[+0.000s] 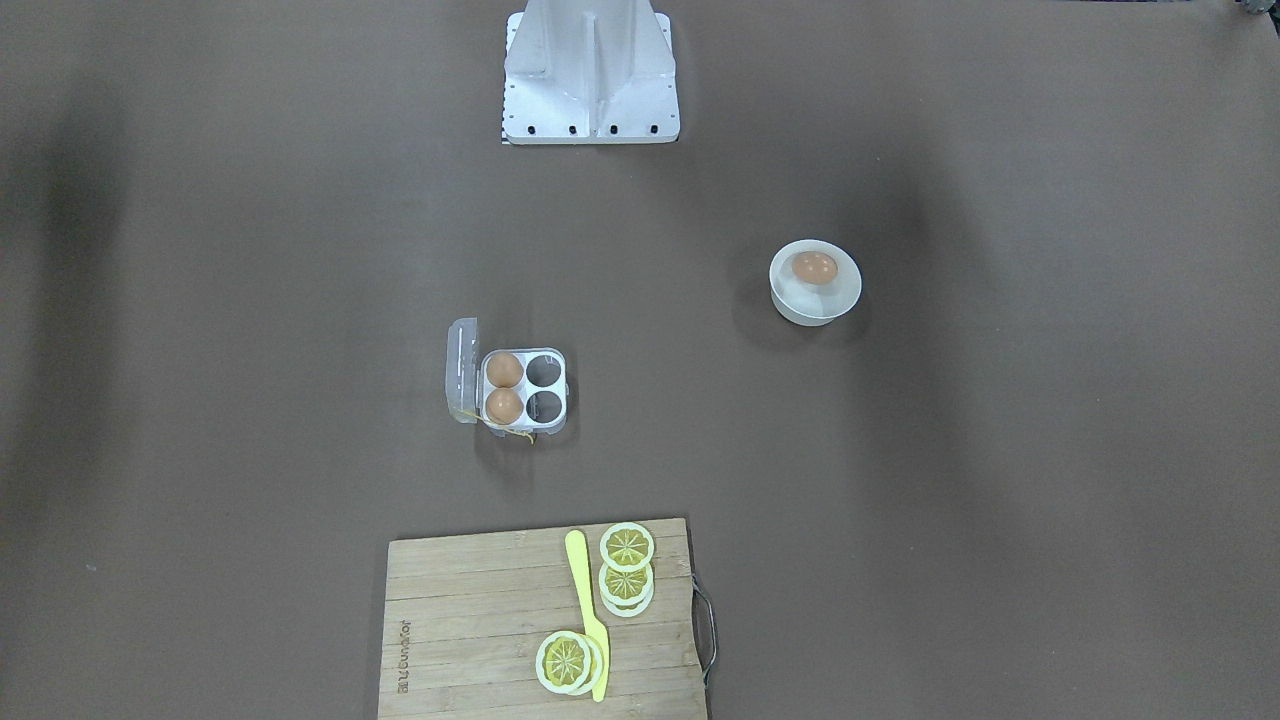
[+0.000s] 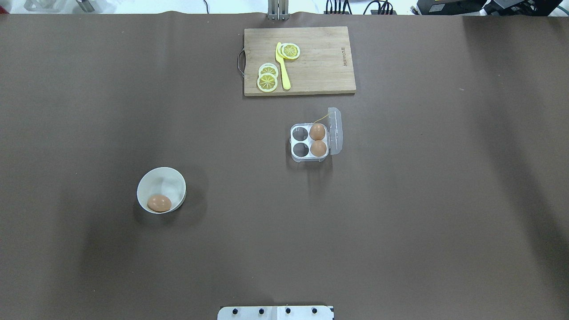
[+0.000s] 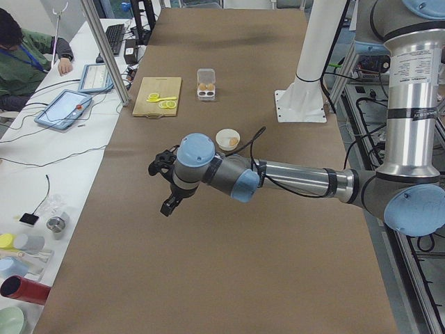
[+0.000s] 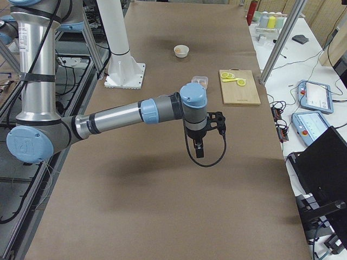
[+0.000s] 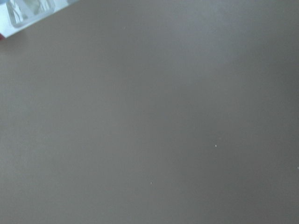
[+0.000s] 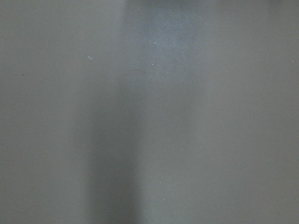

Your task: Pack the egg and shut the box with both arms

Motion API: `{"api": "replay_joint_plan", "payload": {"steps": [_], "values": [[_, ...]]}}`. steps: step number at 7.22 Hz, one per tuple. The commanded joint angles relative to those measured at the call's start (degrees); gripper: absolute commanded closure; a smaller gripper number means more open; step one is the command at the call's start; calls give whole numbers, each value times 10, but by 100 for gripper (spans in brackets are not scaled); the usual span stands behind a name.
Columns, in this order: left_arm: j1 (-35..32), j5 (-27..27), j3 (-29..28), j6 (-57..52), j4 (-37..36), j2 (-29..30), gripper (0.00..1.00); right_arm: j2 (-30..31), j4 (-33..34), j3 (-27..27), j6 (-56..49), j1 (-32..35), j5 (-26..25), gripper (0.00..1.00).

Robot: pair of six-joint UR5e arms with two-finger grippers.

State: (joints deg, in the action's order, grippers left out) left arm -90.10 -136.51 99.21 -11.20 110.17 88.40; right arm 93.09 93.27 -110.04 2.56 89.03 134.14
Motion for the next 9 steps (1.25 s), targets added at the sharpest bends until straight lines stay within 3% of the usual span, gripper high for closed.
{"api": "replay_joint_plan", "payload": {"steps": [1,5,7,9], "values": [[3,-1,-3,0,9,28,2,-5,-33,-8,3,-13,1,0],[141,-8,30,34,73,63,2,-19,-163,-3,110,-125,2,0],[229,-1,27,31,156,77,2,-20,-200,-4,146,-155,2,0],[314,11,29,30,185,80,2,-19,-209,-5,154,-163,2,0]]}}
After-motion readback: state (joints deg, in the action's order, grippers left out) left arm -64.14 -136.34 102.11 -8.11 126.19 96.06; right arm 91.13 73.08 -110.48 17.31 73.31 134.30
